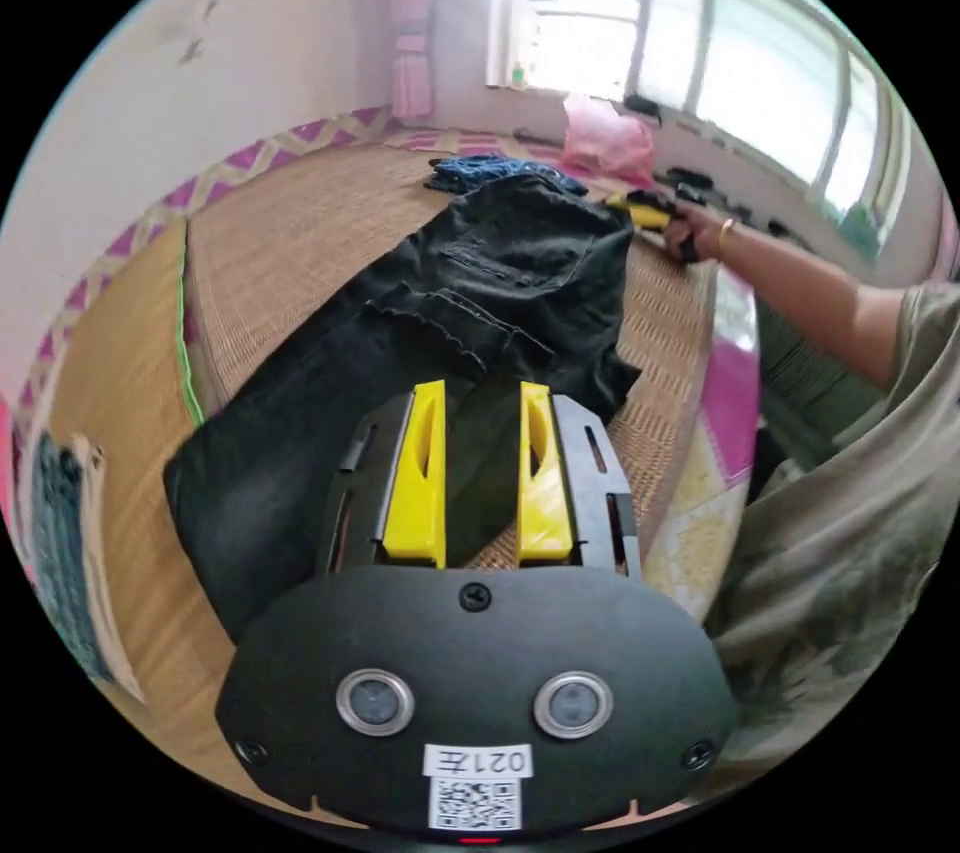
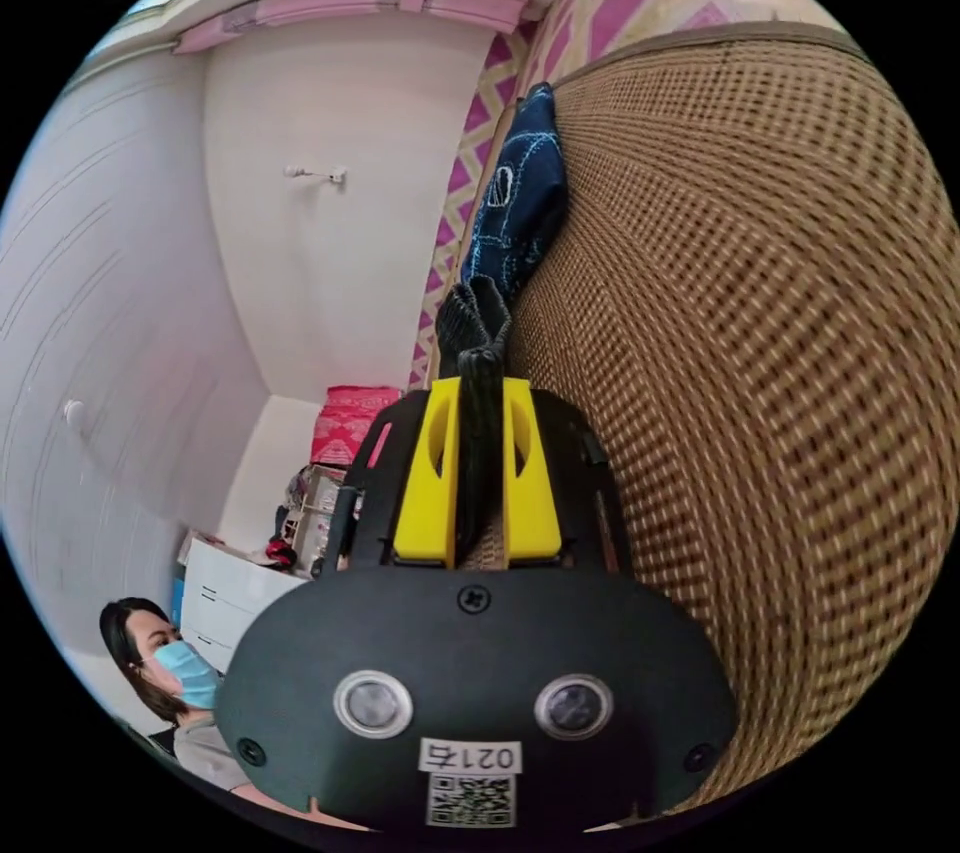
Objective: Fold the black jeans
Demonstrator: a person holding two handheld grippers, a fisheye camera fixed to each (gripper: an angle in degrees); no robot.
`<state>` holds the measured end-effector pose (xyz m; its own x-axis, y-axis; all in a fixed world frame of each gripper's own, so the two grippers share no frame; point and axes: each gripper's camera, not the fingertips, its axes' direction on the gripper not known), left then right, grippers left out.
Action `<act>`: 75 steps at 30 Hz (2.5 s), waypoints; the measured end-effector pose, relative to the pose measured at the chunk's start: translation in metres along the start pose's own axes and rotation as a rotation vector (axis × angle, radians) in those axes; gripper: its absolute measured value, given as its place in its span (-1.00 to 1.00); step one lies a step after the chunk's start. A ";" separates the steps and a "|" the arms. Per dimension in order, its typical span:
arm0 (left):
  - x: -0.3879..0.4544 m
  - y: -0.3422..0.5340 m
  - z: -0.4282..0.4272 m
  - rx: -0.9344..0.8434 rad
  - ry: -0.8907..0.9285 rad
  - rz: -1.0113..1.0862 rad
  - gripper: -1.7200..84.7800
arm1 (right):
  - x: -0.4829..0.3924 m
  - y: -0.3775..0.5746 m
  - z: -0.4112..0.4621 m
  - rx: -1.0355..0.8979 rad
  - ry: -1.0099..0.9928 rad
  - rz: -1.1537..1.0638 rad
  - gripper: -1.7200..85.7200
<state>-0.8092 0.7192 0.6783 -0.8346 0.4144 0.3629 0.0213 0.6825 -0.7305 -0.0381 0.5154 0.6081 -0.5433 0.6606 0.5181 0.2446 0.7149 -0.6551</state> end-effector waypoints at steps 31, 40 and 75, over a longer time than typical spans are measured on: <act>-0.758 0.753 -0.492 0.778 0.032 -1.100 -0.98 | -0.036 0.093 -0.068 0.211 -0.283 -0.352 -0.98; -0.863 1.057 -0.428 0.847 0.305 -1.531 -0.98 | -0.115 0.101 -0.023 0.116 -0.052 -0.515 -0.98; -0.503 0.298 0.039 -0.247 -0.002 -0.053 -0.70 | -0.443 0.019 0.407 -1.008 0.595 -1.601 -0.98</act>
<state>-0.4041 0.6912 0.2552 -0.8391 0.3731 0.3958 0.1109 0.8297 -0.5470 -0.1200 0.1431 0.1421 -0.4526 -0.7759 0.4394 0.2936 0.3357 0.8951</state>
